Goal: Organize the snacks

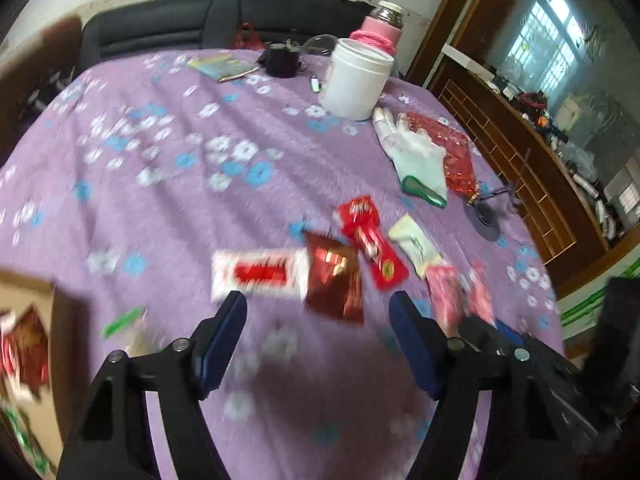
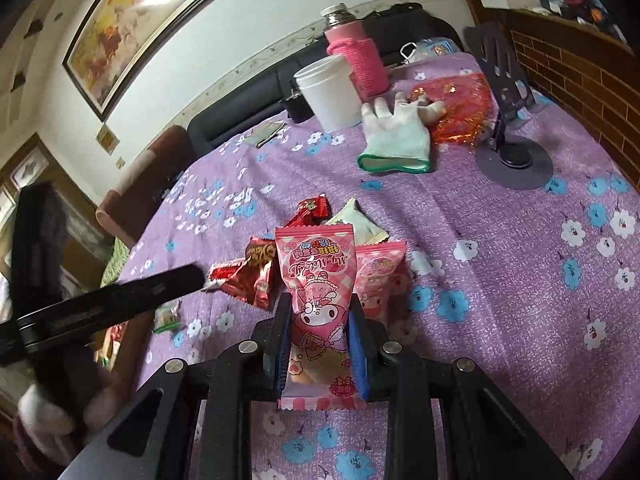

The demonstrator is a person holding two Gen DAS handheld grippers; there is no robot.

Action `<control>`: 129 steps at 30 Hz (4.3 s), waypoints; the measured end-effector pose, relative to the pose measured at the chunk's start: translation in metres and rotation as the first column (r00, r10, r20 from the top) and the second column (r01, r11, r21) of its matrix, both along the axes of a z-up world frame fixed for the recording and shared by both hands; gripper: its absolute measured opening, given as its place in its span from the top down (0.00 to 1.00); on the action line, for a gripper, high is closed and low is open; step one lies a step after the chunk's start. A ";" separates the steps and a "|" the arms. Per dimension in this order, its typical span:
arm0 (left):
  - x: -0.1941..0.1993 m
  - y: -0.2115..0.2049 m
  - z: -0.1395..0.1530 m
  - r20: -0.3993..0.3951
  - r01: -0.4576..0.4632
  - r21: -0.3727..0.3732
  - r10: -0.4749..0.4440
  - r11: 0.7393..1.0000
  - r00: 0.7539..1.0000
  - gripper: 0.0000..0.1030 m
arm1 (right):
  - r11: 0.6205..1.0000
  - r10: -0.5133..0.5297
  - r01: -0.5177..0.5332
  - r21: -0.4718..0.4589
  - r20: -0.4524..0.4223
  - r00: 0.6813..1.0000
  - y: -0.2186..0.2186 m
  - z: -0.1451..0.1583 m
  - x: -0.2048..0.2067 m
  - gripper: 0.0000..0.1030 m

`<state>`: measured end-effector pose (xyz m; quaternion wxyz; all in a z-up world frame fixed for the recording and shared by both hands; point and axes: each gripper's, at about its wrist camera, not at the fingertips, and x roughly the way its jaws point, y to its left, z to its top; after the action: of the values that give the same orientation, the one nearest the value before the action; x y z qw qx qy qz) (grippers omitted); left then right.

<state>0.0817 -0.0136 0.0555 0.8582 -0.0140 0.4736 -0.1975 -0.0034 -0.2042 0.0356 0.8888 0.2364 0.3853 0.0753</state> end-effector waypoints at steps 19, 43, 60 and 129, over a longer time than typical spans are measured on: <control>-0.028 -0.009 -0.006 0.047 0.051 0.070 -0.055 0.996 0.997 0.70 | 0.997 0.026 -0.026 0.070 0.009 1.000 -0.004 -0.003 0.003 0.74; -0.189 0.313 -0.007 0.004 -0.478 -0.055 0.479 0.876 0.878 0.68 | 0.979 0.202 -0.202 -0.035 0.019 0.979 0.092 0.003 -0.021 0.74; -0.175 0.355 -0.022 -0.063 -0.507 -0.138 0.503 0.851 0.862 0.53 | 0.718 0.672 -0.684 -0.127 -0.129 0.729 0.378 0.020 -0.021 0.73; -0.106 0.042 -0.056 0.082 -0.080 0.151 0.068 0.985 0.994 0.00 | 0.883 0.011 -0.076 -0.462 -0.142 0.990 0.076 -0.032 -0.015 0.01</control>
<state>-0.0248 0.0285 -0.0001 0.8809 0.0422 0.4534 -0.1289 -0.0184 -0.1282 0.0033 0.8894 0.0116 0.4566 -0.0157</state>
